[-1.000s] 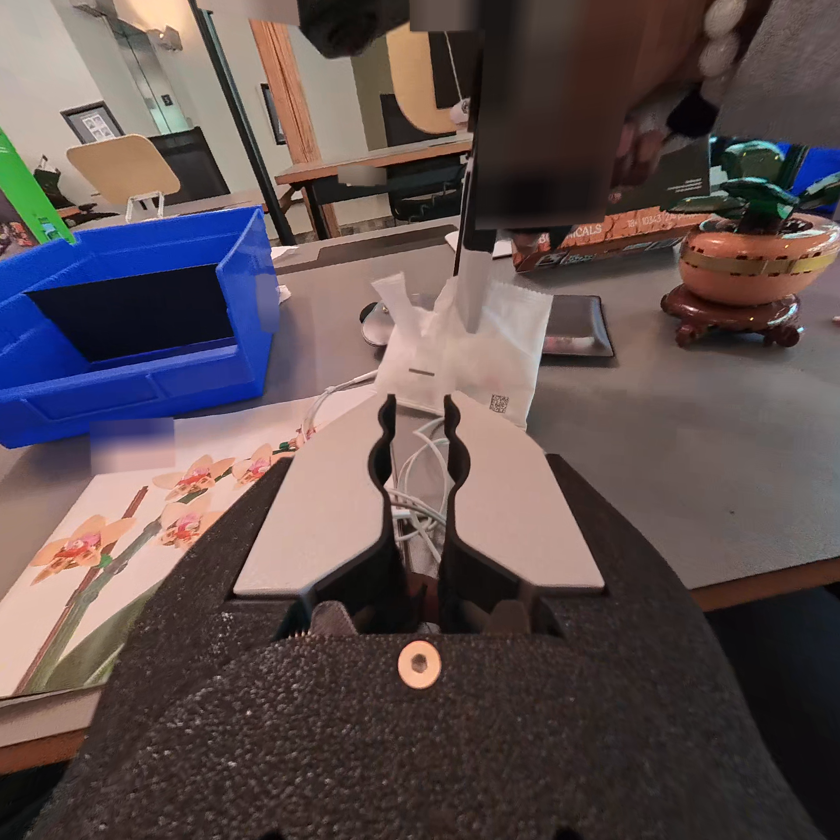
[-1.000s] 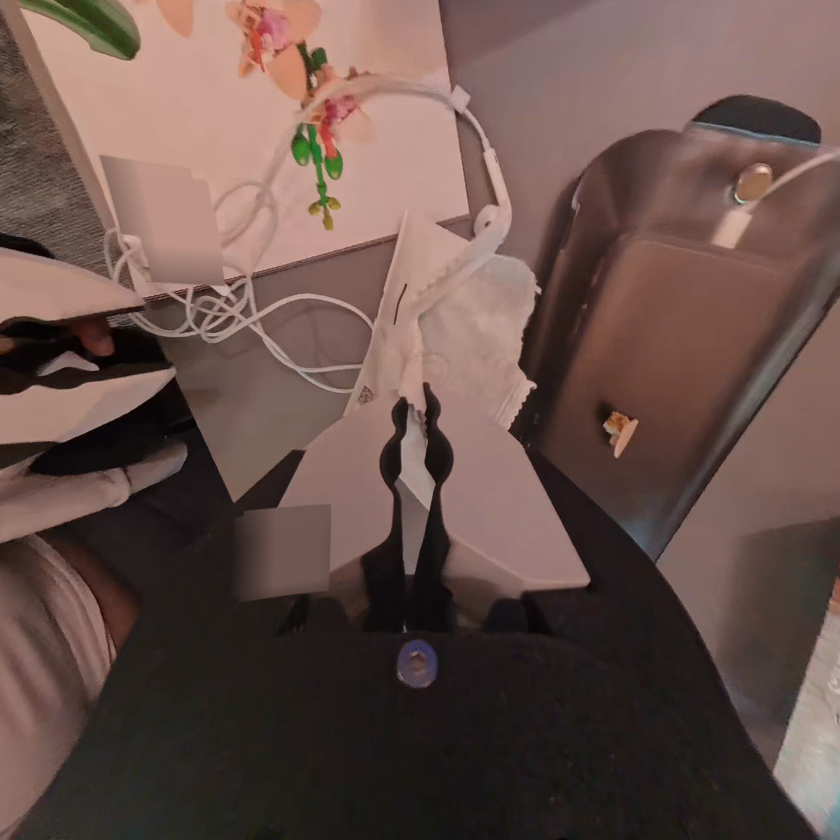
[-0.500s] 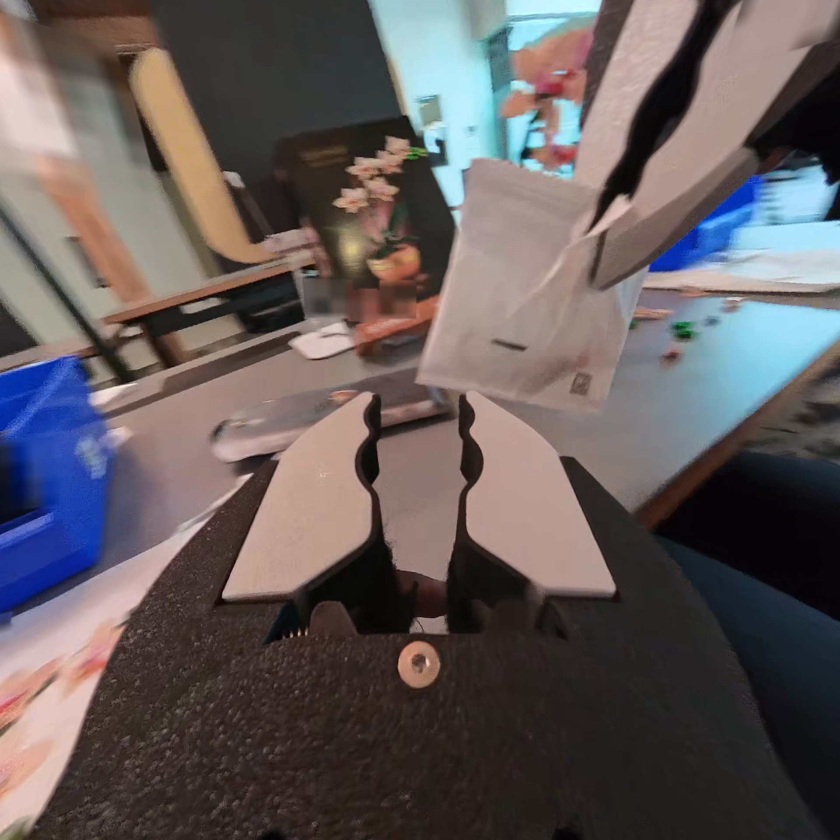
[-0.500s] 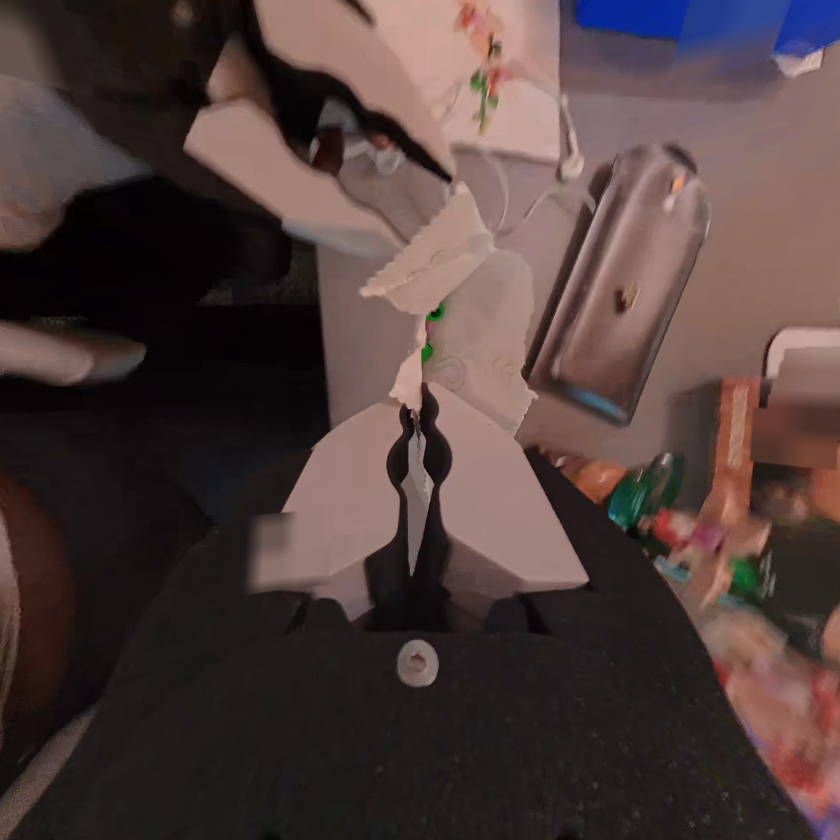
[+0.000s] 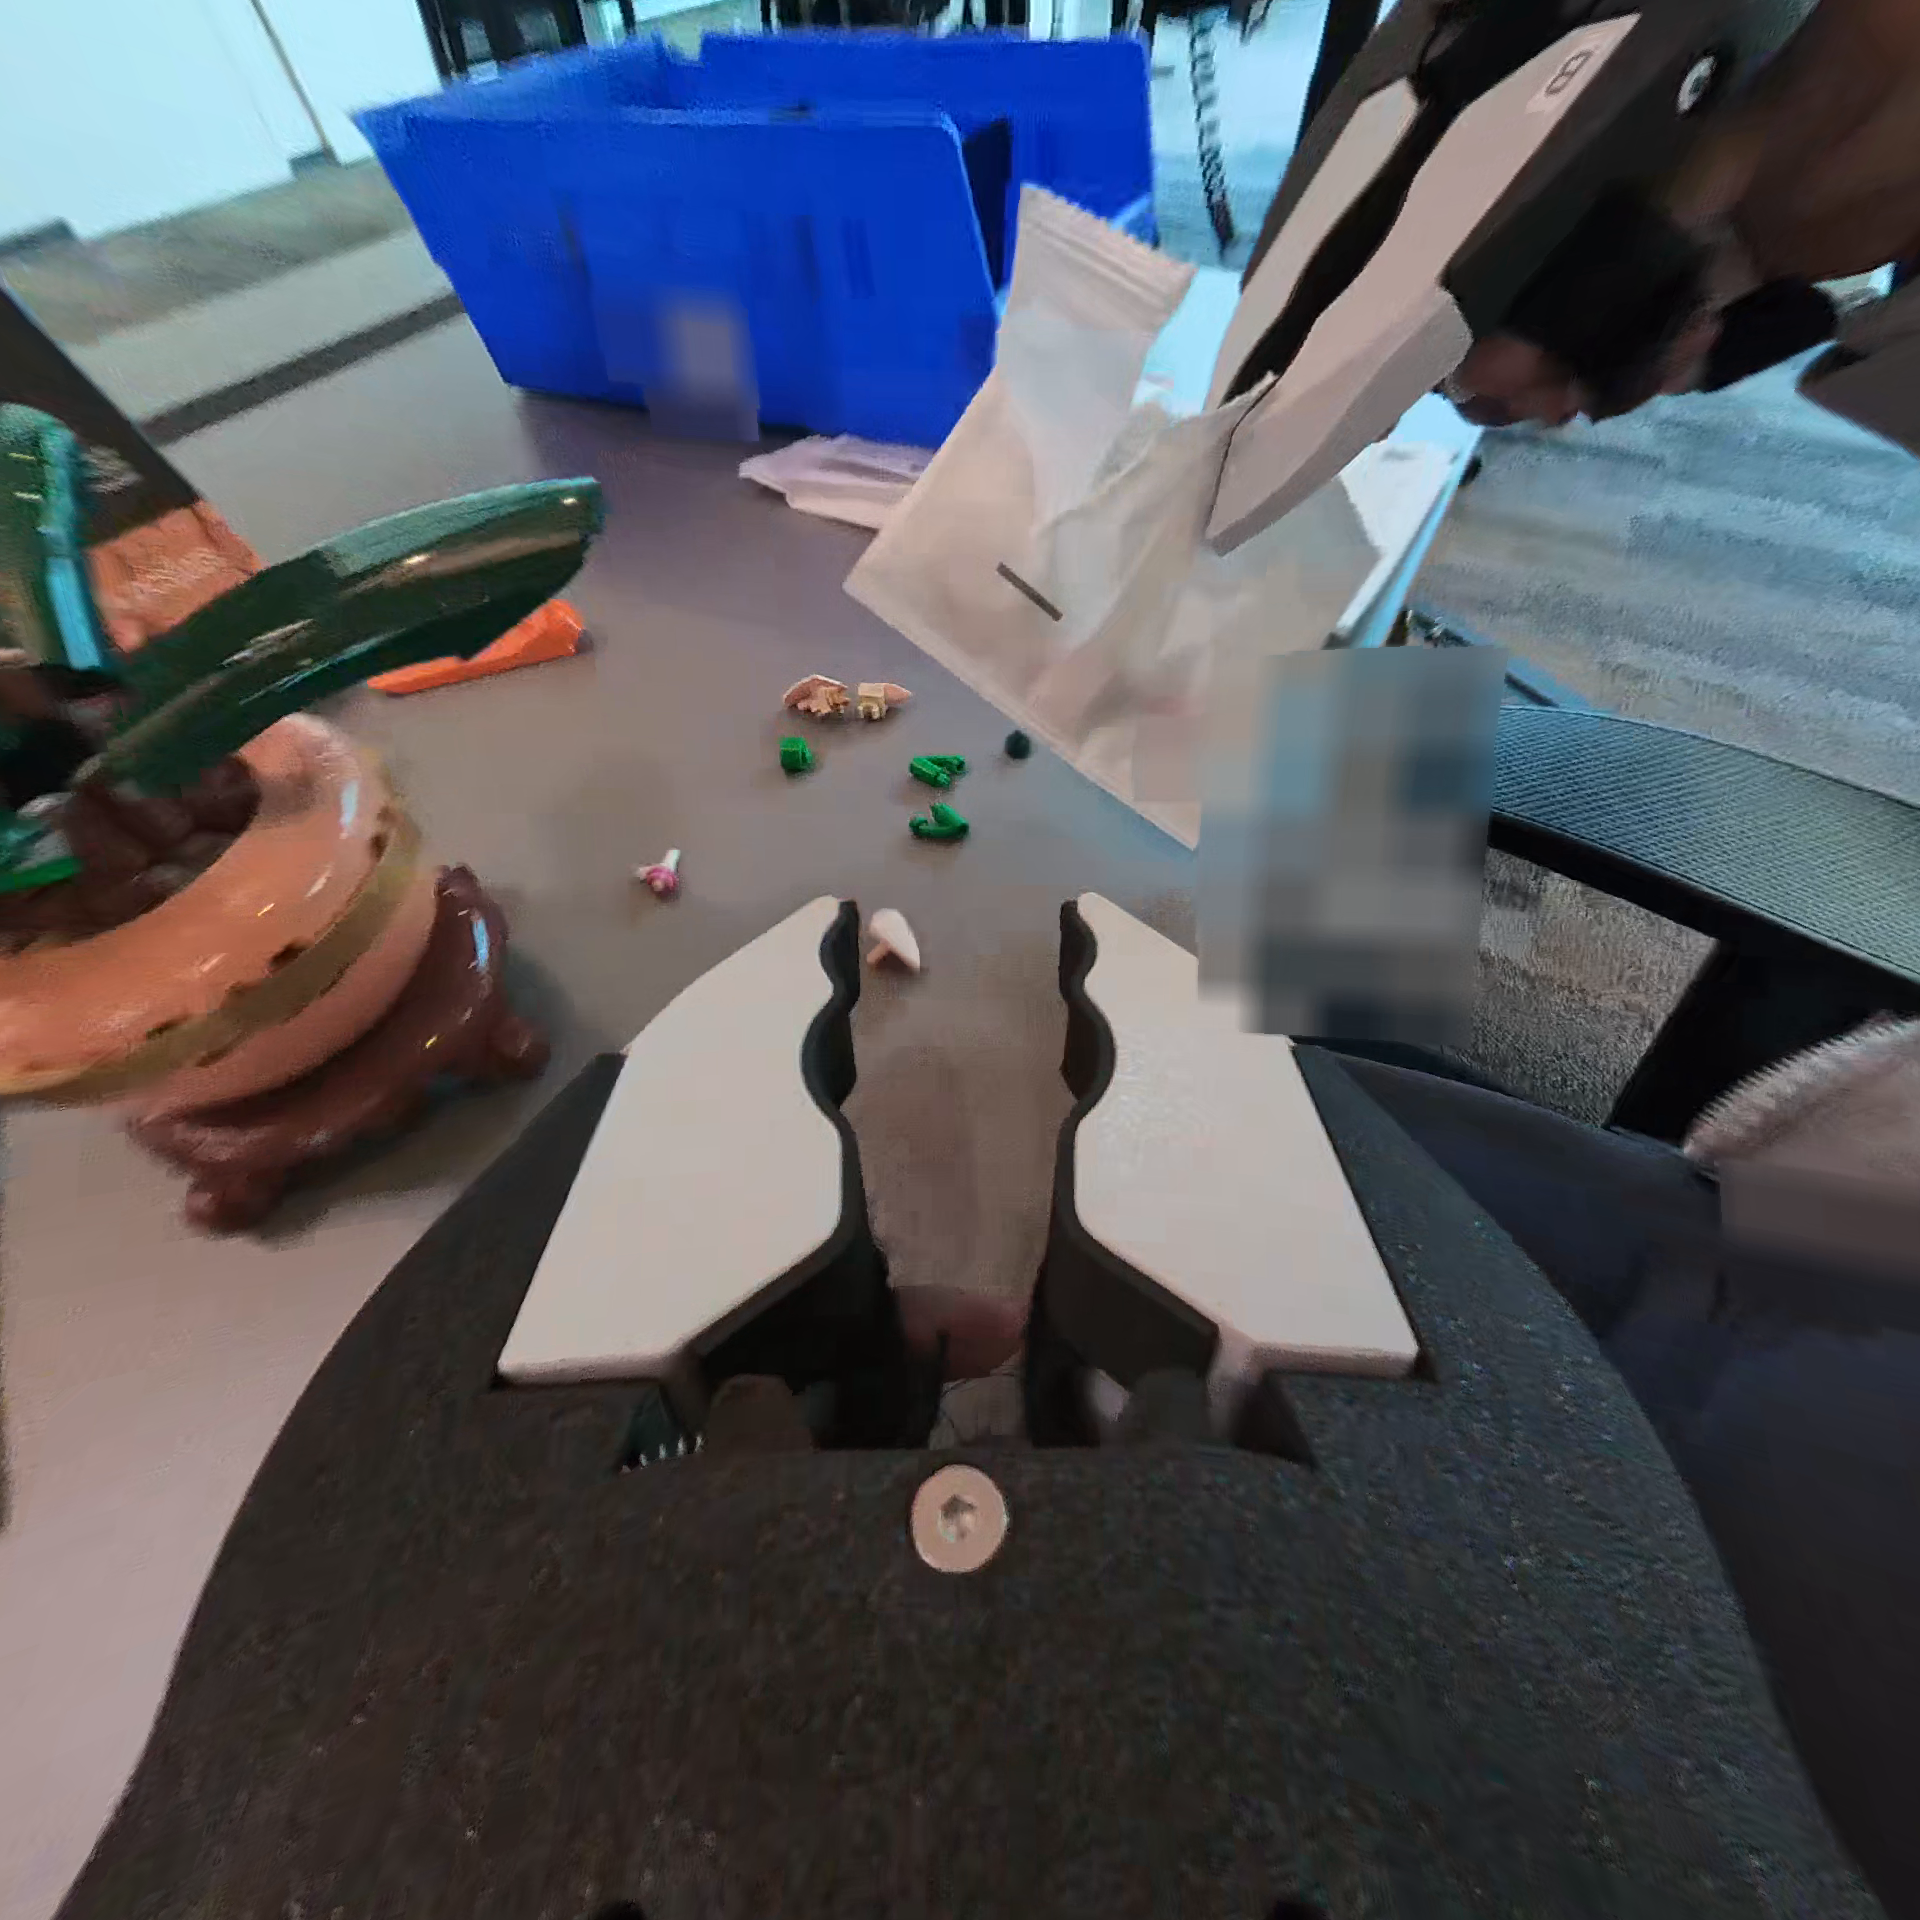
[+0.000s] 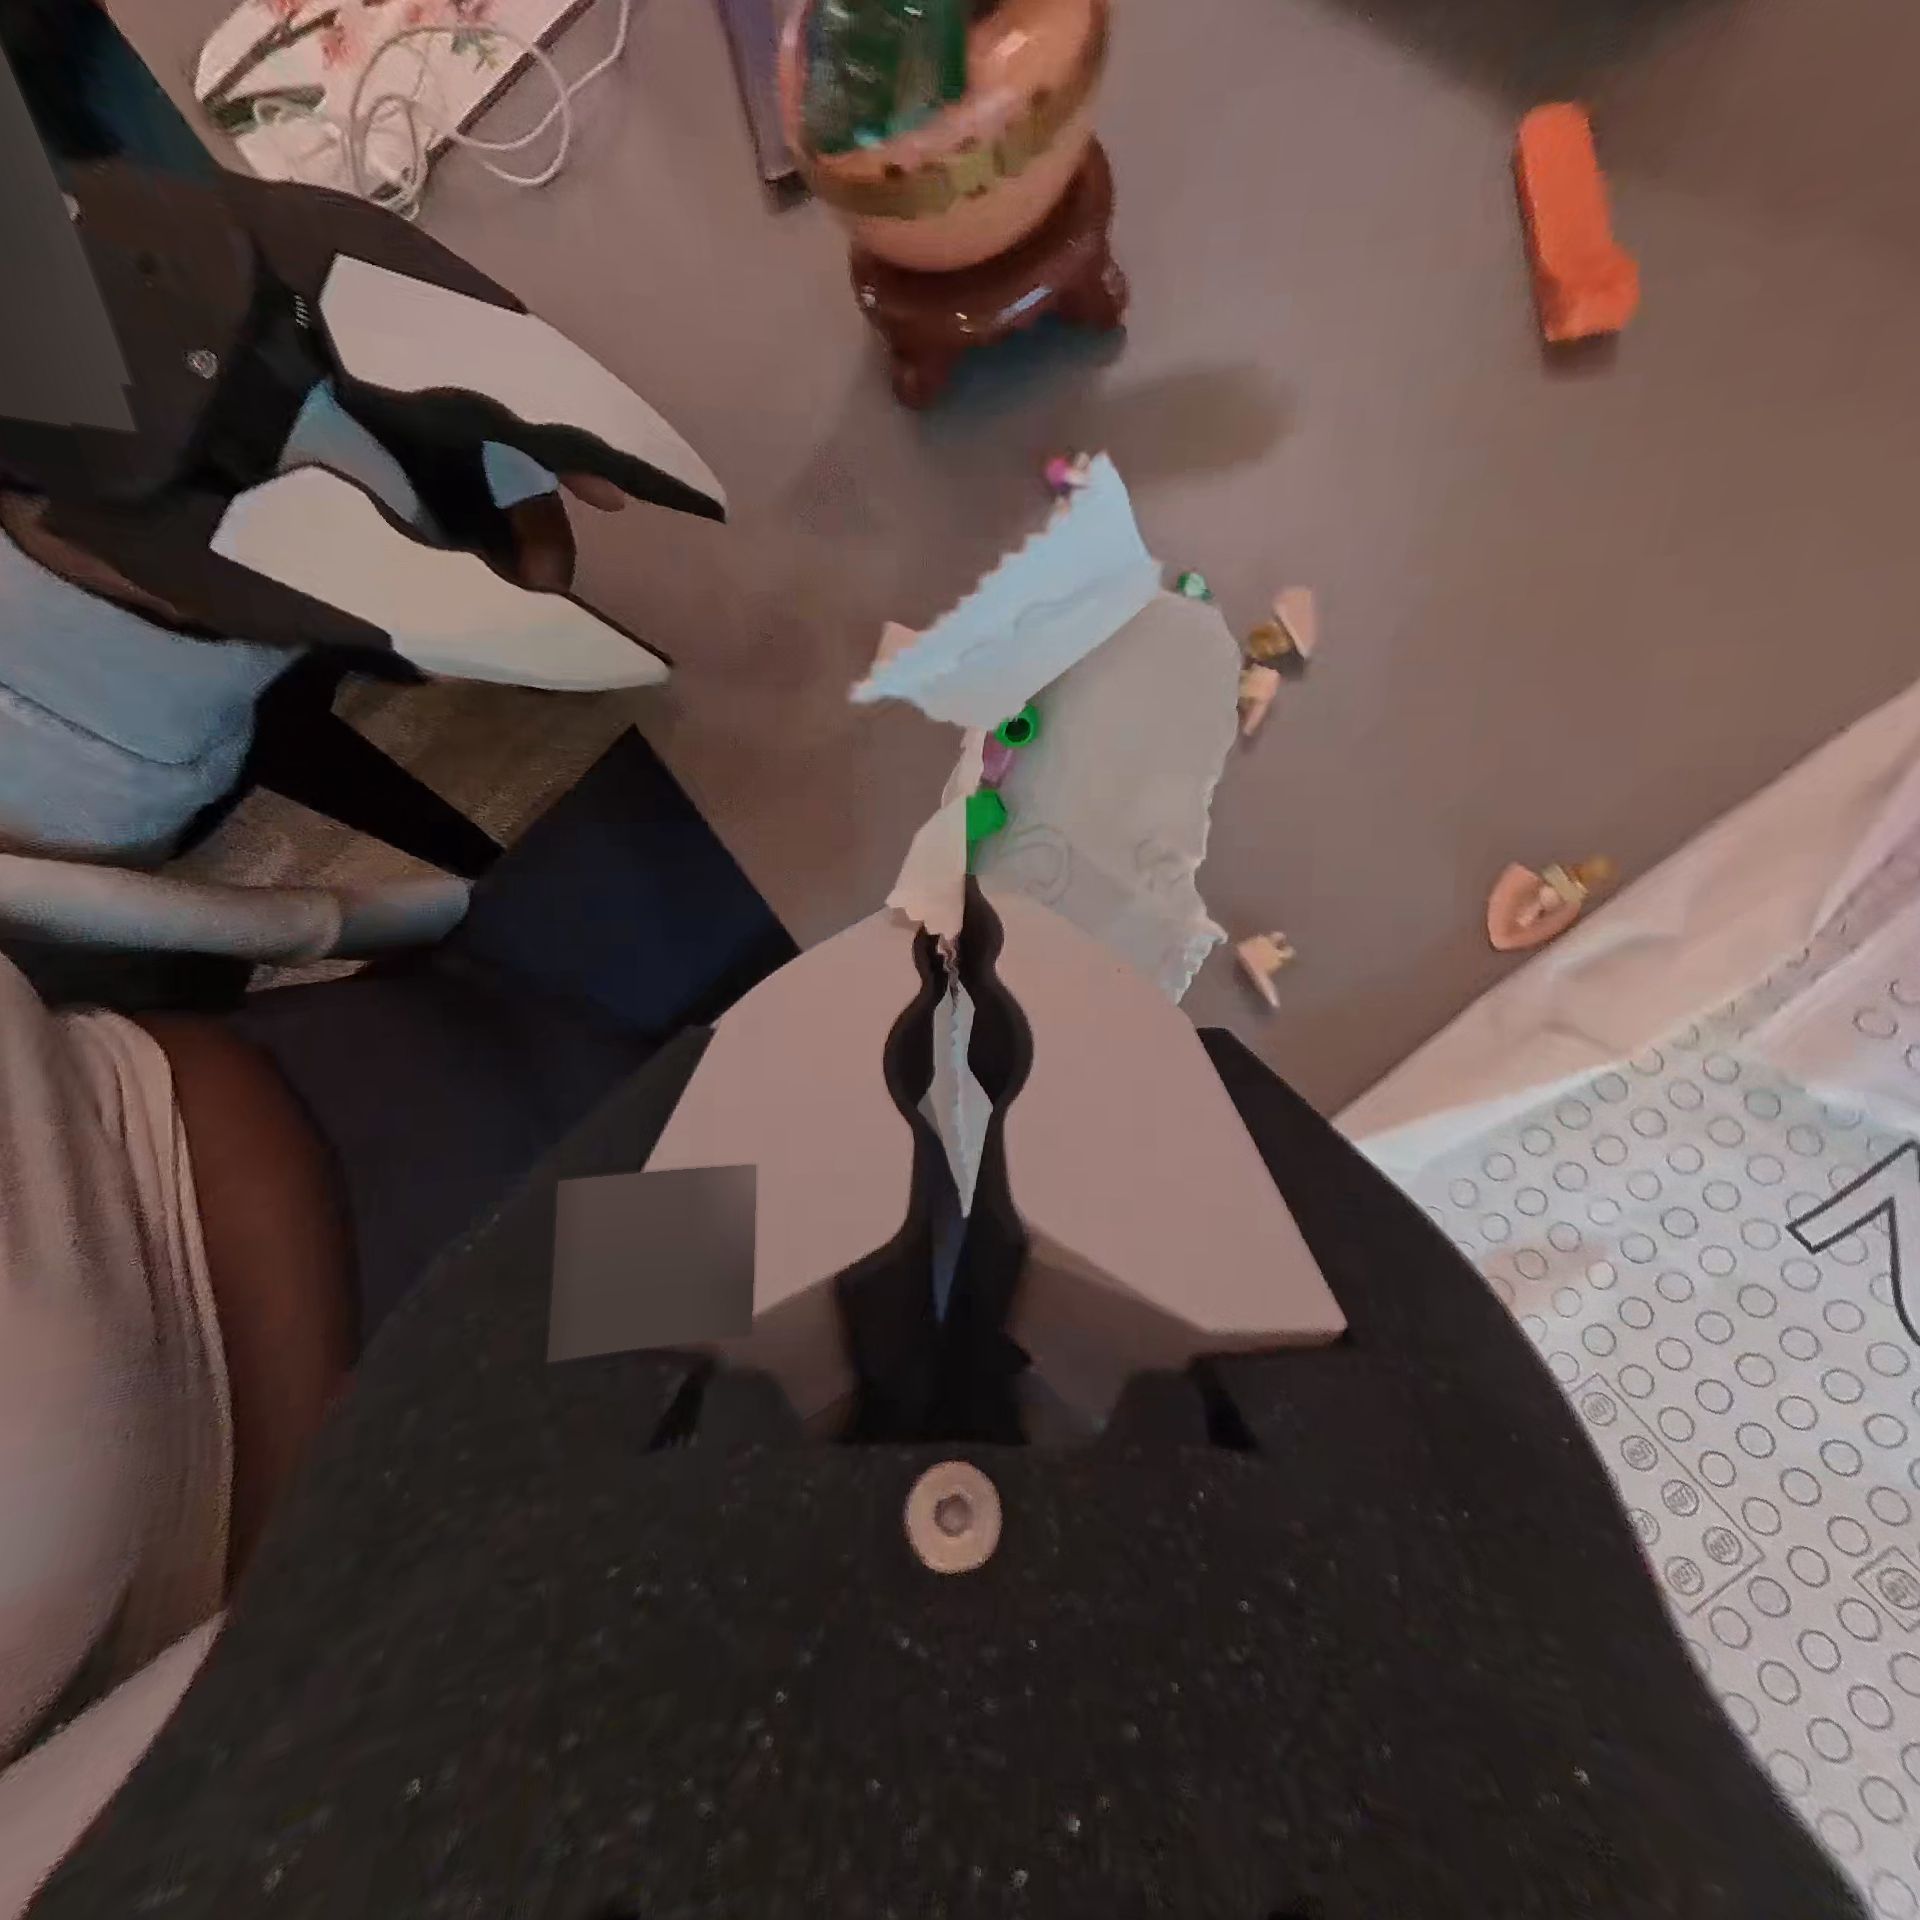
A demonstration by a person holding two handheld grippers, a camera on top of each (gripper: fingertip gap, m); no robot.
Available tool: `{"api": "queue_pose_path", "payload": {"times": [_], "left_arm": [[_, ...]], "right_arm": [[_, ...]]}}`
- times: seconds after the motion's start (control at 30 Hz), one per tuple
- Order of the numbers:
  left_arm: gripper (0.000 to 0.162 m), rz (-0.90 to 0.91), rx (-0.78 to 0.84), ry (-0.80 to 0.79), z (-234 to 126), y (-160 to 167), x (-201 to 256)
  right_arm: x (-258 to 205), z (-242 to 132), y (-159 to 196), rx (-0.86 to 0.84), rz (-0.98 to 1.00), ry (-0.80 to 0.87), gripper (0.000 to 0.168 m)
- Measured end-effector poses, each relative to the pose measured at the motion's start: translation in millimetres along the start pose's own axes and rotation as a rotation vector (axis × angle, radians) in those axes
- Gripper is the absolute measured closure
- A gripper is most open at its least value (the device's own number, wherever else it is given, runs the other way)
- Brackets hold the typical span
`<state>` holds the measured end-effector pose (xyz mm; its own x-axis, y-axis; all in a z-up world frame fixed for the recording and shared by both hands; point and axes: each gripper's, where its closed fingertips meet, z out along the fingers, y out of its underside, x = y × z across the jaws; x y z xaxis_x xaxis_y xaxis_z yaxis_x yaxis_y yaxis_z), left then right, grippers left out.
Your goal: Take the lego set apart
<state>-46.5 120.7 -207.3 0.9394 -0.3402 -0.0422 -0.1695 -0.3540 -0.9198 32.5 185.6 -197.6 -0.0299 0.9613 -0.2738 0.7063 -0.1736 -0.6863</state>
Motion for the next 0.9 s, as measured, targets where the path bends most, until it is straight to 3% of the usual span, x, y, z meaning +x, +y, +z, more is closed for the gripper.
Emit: {"api": "queue_pose_path", "payload": {"times": [0.03,0.37,0.57,0.73,0.9], "left_arm": [[0.125,0.0,-0.034,0.011,12,-1,2],[0.115,0.053,-0.042,0.029,89,-40,25],[0.115,0.014,-0.018,0.035,92,-45,25],[0.111,-0.029,0.005,0.044,86,-47,28],[0.084,-0.053,-0.018,0.108,87,-48,50]], "right_arm": [[8,1,4,-0.004,0.028,-0.014,0.167],[61,6,-3,-0.008,0.076,0.048,0.152],[86,-5,-11,0.014,0.005,0.211,0.118],[95,-31,-23,0.093,-0.069,0.342,0.105],[102,-56,-3,0.124,-0.054,0.457,0.087]]}}
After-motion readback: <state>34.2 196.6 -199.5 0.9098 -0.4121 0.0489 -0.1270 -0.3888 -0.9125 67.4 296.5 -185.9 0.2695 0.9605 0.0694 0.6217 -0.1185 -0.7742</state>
